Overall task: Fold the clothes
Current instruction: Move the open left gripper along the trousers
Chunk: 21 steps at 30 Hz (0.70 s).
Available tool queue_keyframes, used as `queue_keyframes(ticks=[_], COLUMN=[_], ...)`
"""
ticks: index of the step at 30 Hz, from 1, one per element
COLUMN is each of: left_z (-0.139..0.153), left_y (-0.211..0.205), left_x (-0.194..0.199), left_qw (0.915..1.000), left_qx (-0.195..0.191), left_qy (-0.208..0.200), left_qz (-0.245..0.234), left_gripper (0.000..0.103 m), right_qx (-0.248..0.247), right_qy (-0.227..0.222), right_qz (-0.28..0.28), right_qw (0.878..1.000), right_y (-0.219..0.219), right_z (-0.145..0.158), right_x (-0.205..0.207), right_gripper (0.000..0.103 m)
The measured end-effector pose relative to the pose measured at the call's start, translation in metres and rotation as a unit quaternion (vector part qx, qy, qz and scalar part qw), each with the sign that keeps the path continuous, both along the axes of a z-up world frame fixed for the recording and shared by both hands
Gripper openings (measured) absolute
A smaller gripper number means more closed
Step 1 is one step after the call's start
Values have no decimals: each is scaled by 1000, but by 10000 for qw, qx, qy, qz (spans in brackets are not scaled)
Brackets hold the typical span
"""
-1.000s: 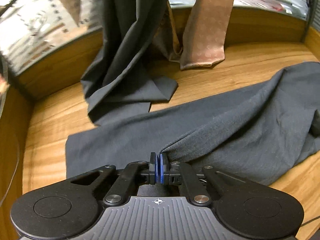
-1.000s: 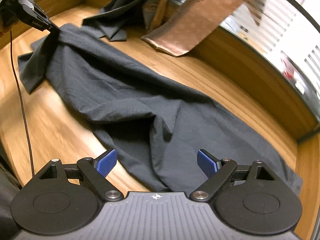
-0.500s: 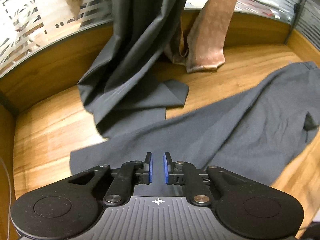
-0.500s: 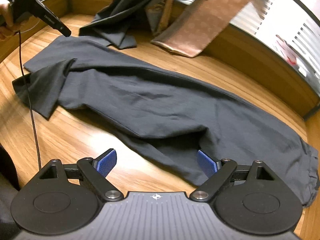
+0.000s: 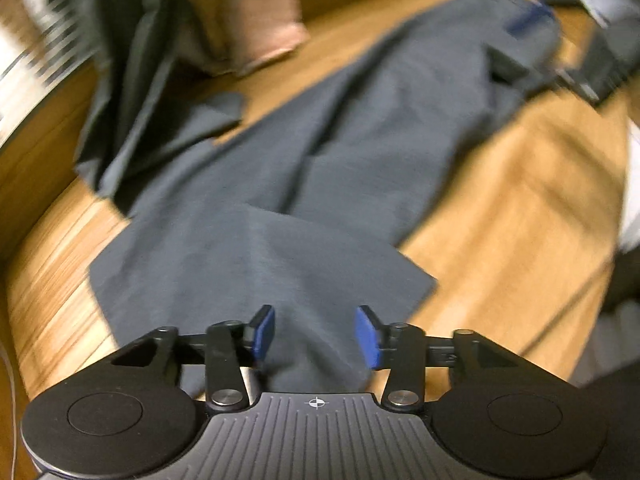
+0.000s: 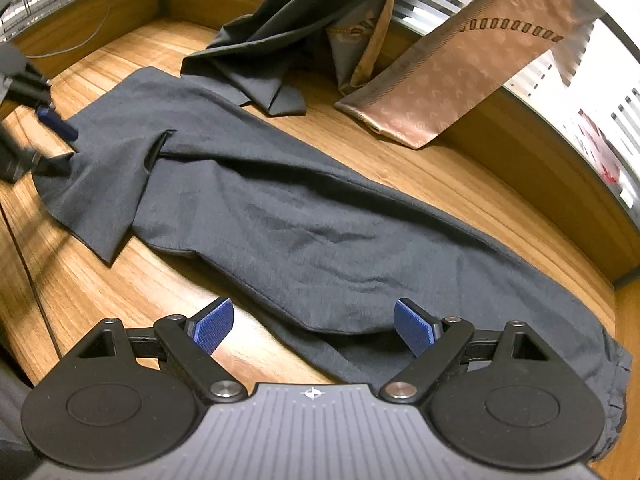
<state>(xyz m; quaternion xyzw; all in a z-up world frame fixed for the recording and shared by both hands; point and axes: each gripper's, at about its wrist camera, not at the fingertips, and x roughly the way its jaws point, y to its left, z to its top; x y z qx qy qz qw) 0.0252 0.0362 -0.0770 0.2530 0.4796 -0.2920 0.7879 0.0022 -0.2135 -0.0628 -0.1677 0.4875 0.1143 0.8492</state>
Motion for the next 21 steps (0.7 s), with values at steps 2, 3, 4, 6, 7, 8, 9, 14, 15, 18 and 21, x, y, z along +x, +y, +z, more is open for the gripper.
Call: queue_keyframes(ticks=[2, 3, 4, 6, 7, 8, 9, 14, 15, 18, 21], left_z=[-6, -8, -11, -16, -21, -25, -29, -44, -46, -48, -48], left_y=[-12, -18, -24, -33, -38, -42, -47, -53, -52, -51, -51], left_x=[-8, -10, -12, -10, -7, -7, -6, -8, -8, -9, -11], left_qw=[9997, 9993, 9989, 9987, 9986, 9987, 9989, 9991, 9991, 9990, 9990], left_qx=[-21, -72, -122, -233, -283, -242, -193, 121, 114, 47, -99], left_qy=[5, 23, 42, 117, 199, 179, 149, -75, -80, -100, -99], left_qz=[-259, -357, -455, -444, -411, -405, -401, -406, -410, -433, -429], left_gripper=[48, 48, 48, 47, 48, 48, 48, 48, 48, 42, 7], right_qx=[-33, -46, -43, -46, -47, -66, -88, -158, -168, -188, -142], right_qy=[23, 35, 58, 127, 161, 182, 198, 265, 276, 278, 304], right_qz=[20, 24, 22, 33, 39, 48, 48, -69, -103, -222, -317], right_qw=[10000, 10000, 10000, 9999, 9999, 9998, 9998, 9995, 9994, 9992, 9989], right_y=[3, 5, 6, 9, 11, 12, 13, 9, 7, 3, 1], right_z=[1, 1, 0, -1, -2, -2, -3, -2, -1, 0, -1], right_x=[-1, -2, -3, -8, -10, -12, -15, -26, -28, -31, -32], right_gripper=[91, 91, 91, 91, 91, 91, 91, 91, 91, 91, 91])
